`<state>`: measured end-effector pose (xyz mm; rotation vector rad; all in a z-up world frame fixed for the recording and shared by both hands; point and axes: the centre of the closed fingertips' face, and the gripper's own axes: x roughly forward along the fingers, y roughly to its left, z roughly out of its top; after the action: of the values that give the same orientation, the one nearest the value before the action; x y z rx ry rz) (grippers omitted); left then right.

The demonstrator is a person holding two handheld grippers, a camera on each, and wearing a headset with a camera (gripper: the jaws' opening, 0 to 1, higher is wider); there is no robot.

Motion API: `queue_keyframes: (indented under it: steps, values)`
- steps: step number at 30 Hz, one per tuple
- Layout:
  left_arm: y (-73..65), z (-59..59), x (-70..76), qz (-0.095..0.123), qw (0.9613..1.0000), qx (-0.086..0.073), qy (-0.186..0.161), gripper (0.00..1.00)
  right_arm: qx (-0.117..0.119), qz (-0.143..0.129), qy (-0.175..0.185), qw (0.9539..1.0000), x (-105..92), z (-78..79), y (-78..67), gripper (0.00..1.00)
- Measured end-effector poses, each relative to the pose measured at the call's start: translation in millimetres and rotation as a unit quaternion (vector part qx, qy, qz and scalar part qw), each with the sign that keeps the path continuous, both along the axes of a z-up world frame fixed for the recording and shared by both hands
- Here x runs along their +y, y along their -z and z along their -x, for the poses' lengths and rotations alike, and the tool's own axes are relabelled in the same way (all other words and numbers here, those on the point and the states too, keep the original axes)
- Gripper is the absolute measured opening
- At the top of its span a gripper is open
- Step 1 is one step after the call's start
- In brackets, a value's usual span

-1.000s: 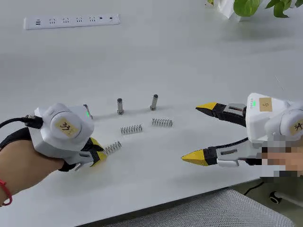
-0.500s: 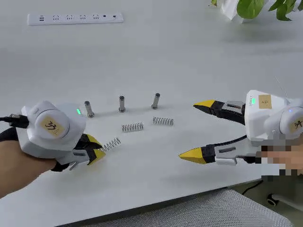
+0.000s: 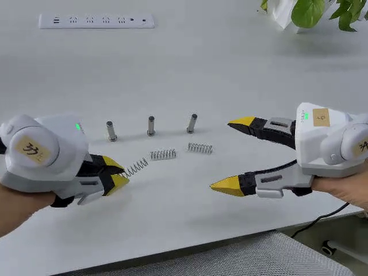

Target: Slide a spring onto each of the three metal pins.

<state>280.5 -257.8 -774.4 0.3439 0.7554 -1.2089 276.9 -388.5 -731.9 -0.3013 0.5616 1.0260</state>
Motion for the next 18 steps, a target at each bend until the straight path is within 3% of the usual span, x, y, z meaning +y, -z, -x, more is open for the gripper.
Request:
queue_keyframes:
  steps: [6, 18]
  values:
    - [-15.9, -0.1, -4.6, 0.03, 0.9995, -0.008, -0.006, 0.07, 0.003, -0.011, -0.001, 0.9999, 11.0, -2.3, -12.6, 0.69]
    - [-46.8, -3.5, -13.9, 0.1, 0.9944, -0.013, -0.03, 0.07, 0.033, -0.092, 0.024, 0.995, 37.0, -7.7, -45.3, 0.61]
